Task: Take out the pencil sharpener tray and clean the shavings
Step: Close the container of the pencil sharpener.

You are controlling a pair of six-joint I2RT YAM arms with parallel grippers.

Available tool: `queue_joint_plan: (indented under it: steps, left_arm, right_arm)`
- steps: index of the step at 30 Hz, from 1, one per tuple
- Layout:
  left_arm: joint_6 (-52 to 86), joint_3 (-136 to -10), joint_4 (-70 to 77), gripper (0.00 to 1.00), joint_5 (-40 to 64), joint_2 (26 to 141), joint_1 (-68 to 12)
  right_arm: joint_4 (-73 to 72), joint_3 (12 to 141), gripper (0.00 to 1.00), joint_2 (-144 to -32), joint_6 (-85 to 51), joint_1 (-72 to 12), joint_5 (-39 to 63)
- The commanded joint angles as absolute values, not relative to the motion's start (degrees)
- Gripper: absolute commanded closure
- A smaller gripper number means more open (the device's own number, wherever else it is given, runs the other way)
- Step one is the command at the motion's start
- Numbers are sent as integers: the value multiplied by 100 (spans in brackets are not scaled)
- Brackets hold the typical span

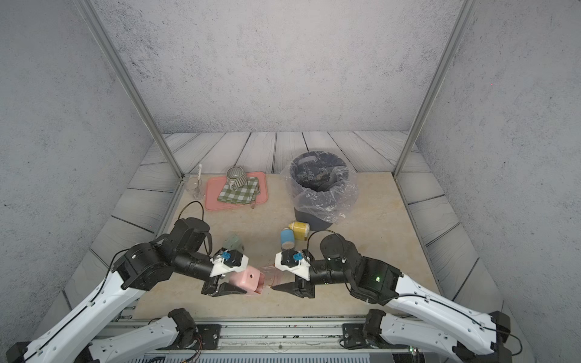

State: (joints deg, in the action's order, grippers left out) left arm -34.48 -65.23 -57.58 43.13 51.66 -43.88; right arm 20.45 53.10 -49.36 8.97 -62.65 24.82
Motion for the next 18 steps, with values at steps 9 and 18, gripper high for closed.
queue_joint_plan:
  steps: [9,18]
  left_arm:
    - [-3473,-6416,-5494,100,4395,5115,-4412]
    - [-3445,-6381,-5355,100,4399,5089,-4411]
  right_arm:
    - [1745,5301,100,-4828,601,-6442,2485]
    - [1571,5150,100,-4794,448,-6513,2553]
